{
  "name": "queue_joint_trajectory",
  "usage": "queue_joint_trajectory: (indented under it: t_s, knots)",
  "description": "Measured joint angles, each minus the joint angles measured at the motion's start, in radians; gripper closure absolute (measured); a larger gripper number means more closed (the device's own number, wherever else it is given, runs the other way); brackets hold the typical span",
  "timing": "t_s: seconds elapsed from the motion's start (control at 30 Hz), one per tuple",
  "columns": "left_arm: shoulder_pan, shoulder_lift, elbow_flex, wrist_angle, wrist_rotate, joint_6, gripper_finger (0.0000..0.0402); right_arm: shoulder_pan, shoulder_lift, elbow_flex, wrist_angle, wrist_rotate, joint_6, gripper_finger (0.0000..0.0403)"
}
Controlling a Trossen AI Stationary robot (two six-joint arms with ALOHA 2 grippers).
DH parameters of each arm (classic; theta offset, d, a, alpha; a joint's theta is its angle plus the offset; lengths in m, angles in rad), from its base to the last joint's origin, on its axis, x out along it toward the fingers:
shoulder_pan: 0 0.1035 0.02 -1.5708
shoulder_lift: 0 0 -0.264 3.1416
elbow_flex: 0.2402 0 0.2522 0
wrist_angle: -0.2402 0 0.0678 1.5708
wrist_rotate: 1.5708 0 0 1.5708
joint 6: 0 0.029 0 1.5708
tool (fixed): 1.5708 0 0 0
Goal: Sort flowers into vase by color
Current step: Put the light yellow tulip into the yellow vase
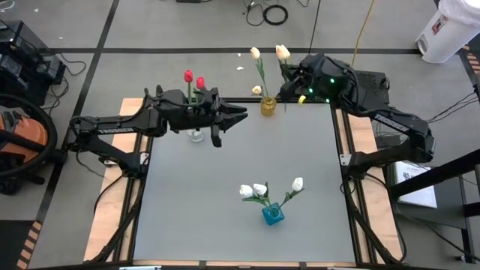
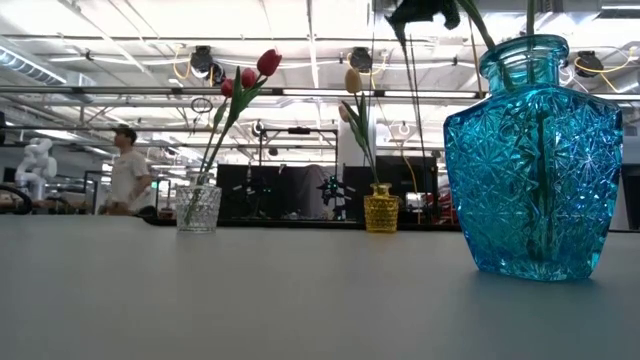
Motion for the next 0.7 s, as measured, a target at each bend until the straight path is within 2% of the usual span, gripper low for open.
queue_joint_trajectory:
  t_s: [0.17,0.43,0.7]
  knots:
    - [-0.003,0.0,0.0,0.0,0.0,-0.027,0.0304,-0.073,0.045,0.0,0.056,-0.023,-0.033,0.0402]
    - [-0.007,0.0,0.0,-0.001,0.0,-0.044,0.0304,-0.185,0.127,0.0,0.139,-0.196,-0.035,0.0402]
    - [-0.007,-0.002,0.0,-0.001,0.0,-0.045,0.0304,-0.238,0.191,0.001,0.254,-0.289,-0.019,0.0402]
